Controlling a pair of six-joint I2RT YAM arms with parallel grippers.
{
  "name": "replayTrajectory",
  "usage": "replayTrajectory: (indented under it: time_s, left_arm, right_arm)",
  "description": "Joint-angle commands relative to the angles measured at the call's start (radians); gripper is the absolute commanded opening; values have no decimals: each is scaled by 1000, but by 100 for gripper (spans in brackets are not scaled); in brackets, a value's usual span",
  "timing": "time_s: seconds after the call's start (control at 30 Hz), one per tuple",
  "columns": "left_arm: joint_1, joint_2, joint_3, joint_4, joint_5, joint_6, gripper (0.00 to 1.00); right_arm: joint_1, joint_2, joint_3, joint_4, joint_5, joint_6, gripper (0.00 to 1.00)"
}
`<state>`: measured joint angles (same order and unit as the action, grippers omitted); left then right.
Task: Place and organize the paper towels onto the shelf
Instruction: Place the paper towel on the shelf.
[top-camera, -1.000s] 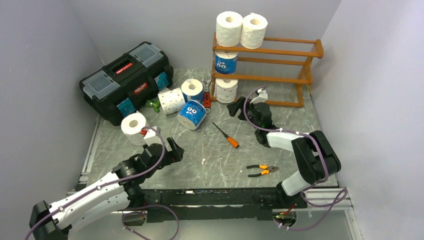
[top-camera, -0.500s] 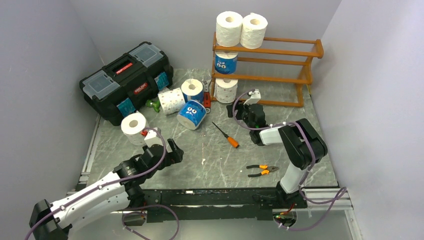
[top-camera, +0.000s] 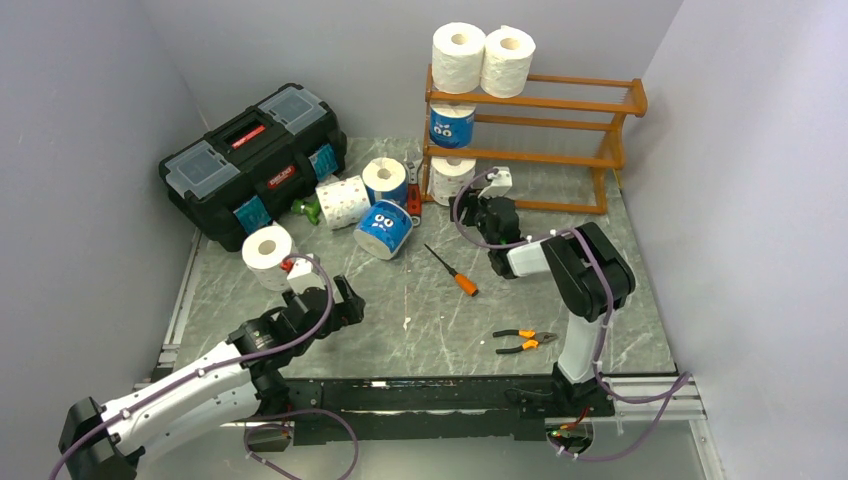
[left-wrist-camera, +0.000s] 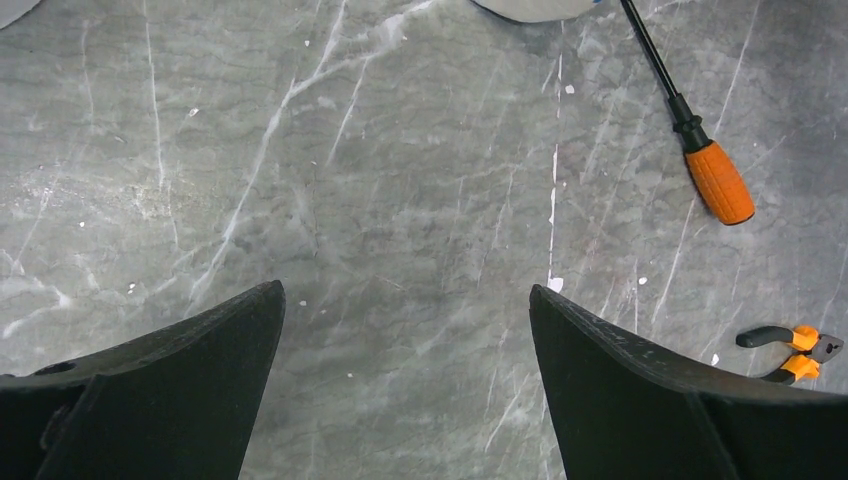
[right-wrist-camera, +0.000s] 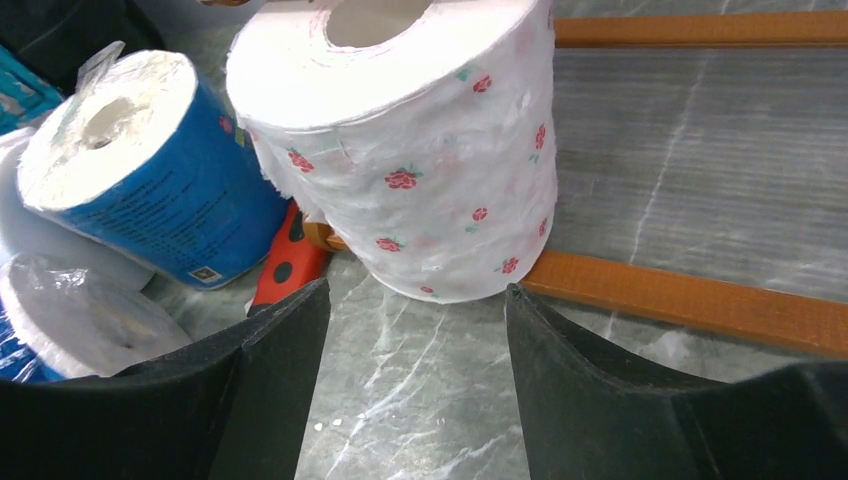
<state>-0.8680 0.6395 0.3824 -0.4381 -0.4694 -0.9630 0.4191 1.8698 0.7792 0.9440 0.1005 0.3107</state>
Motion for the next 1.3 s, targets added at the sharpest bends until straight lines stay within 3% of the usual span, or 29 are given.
replayTrajectory:
  time_s: [0.0,0.37,1.27]
  left_arm:
    - [1,11,50,-3,-32,-8,99]
    - [1,41,58,-2,-37,-5,99]
    - [1,65,67,-9,-52,0,99]
  right_arm:
    - [0,28,53,55,25,17,66]
    - [2,76,114,27,33,51,50]
    - [-1,196,283,-74,53,128,50]
